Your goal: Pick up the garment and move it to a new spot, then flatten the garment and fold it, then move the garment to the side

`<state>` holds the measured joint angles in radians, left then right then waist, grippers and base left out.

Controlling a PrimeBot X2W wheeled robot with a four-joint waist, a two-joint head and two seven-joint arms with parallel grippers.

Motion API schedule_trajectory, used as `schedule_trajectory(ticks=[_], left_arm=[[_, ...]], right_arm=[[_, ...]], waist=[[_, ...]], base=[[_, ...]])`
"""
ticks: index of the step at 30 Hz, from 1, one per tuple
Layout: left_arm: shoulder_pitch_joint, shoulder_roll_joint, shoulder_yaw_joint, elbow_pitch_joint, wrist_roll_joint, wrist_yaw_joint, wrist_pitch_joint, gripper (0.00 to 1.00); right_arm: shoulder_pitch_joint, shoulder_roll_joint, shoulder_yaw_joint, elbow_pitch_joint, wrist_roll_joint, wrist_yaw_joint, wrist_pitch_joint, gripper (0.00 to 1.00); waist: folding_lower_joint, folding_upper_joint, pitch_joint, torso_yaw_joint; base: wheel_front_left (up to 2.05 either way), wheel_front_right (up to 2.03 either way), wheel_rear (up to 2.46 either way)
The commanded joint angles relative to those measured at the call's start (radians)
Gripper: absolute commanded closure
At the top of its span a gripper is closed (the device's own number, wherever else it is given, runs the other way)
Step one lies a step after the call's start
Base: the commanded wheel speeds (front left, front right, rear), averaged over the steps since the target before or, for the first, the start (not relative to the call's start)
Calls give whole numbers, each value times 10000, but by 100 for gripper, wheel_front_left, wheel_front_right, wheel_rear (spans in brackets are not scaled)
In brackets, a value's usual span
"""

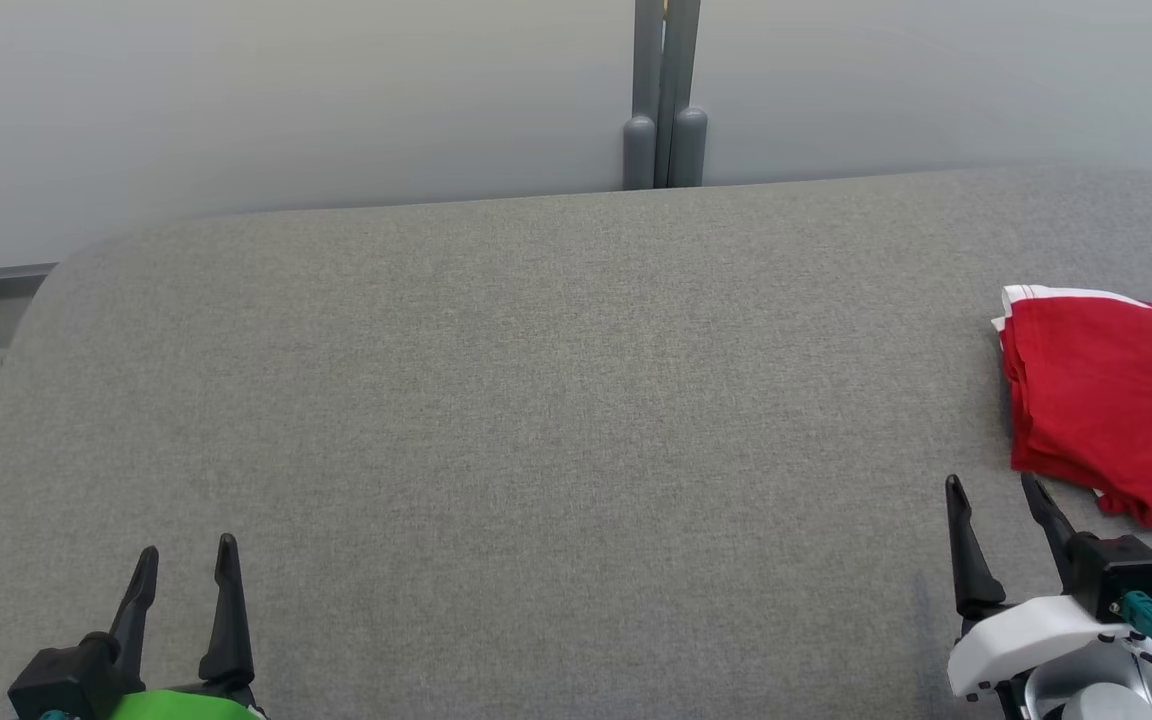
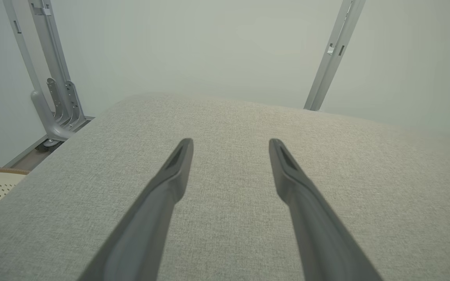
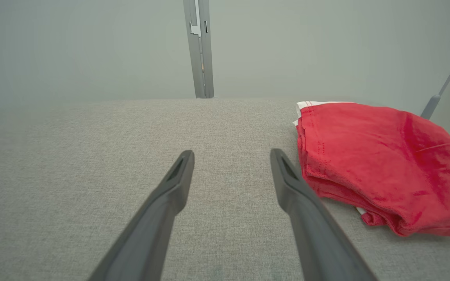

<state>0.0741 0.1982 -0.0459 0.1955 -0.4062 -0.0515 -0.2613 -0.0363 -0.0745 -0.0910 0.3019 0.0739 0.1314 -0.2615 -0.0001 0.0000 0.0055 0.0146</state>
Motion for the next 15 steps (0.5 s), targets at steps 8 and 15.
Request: schedule_trajectory(ticks=[8, 15], left_arm=[[-15, -361, 335, 198, 470, -463, -42, 0], [-80, -479, 545, 260, 704, -621, -42, 0]], right_arm=[[238, 183, -722, -110, -881, -14, -44, 0], [242, 224, -740, -113, -1040, -14, -44, 0]], waist=[[1, 0, -50, -2], [1, 0, -42, -68]], base=[[0, 0, 0], [0, 0, 0]])
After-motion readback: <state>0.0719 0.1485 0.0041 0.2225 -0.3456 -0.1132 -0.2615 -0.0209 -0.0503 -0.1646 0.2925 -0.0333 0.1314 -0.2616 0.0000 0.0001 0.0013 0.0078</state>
